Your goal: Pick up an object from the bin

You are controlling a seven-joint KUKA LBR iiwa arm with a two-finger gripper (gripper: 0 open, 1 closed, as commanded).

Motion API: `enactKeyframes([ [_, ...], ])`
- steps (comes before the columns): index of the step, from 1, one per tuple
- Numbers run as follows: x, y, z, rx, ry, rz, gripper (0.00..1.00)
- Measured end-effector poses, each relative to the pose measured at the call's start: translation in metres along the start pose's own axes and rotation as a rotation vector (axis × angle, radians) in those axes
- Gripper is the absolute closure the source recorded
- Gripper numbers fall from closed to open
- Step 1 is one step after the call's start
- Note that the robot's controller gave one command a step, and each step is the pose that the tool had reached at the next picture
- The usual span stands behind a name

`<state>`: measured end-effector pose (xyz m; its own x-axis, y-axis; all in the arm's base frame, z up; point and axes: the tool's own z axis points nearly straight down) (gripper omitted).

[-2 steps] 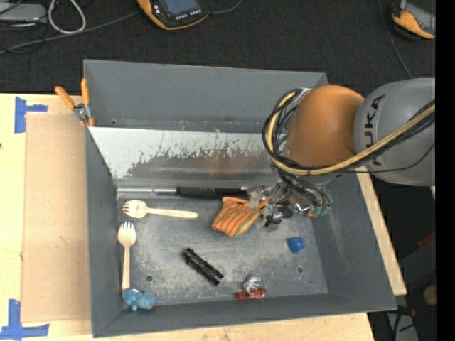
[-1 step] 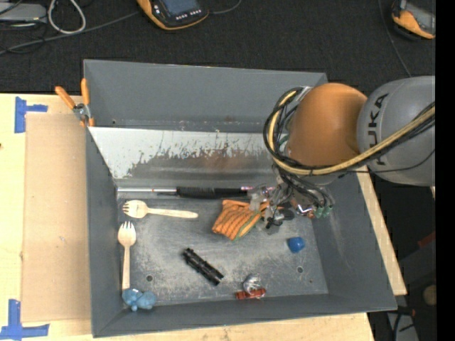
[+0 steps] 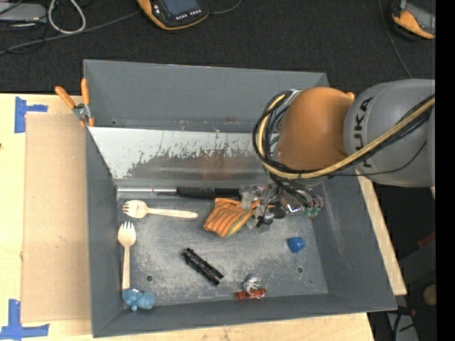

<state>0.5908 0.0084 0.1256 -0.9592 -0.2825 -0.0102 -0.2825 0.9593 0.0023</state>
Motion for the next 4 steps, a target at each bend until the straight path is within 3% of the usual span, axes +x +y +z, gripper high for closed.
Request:
enactKeyframes([
  [1,-0.009,0.018,0.056,-0.003,0.010,-0.006,1.00],
  [2,-0.020,0.040,0.056,-0.003,0.006,0.001,1.00],
  [3,-0.010,0.033,0.055,-0.003,0.007,-0.003,1.00],
  [4,-0.013,0.050,0.013,-0.004,0.006,-0.021,1.00],
])
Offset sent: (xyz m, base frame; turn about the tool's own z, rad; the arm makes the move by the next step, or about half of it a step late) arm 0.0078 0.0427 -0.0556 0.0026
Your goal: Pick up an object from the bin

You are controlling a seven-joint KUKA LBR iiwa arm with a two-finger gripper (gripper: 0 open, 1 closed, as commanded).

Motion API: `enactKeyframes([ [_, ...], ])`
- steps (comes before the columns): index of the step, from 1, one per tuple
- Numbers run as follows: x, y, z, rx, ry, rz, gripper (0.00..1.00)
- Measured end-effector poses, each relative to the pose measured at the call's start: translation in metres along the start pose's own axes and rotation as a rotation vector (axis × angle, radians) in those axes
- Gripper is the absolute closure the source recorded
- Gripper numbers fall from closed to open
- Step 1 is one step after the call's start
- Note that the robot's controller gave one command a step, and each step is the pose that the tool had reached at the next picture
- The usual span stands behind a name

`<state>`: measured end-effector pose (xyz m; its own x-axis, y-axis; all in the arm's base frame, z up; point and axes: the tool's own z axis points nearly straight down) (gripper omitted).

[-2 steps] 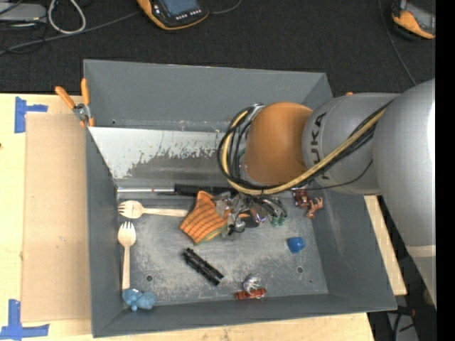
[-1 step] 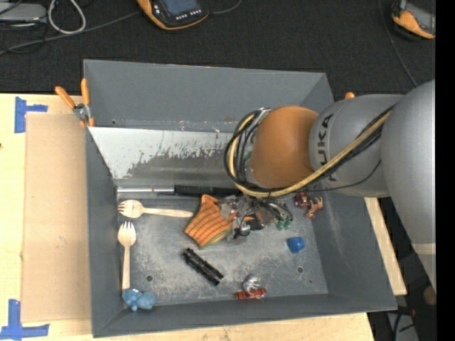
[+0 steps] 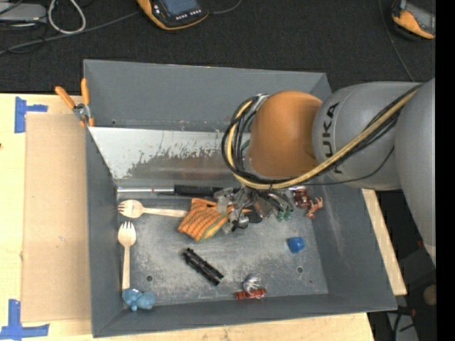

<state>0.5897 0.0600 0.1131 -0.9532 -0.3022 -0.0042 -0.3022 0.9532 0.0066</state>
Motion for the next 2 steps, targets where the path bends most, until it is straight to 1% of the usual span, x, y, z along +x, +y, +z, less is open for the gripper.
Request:
enactKeyframes([
  [1,0.002,-0.006,-0.059,0.001,0.002,-0.010,1.00],
  [2,-0.005,0.014,0.010,-0.001,-0.003,-0.005,1.00],
])
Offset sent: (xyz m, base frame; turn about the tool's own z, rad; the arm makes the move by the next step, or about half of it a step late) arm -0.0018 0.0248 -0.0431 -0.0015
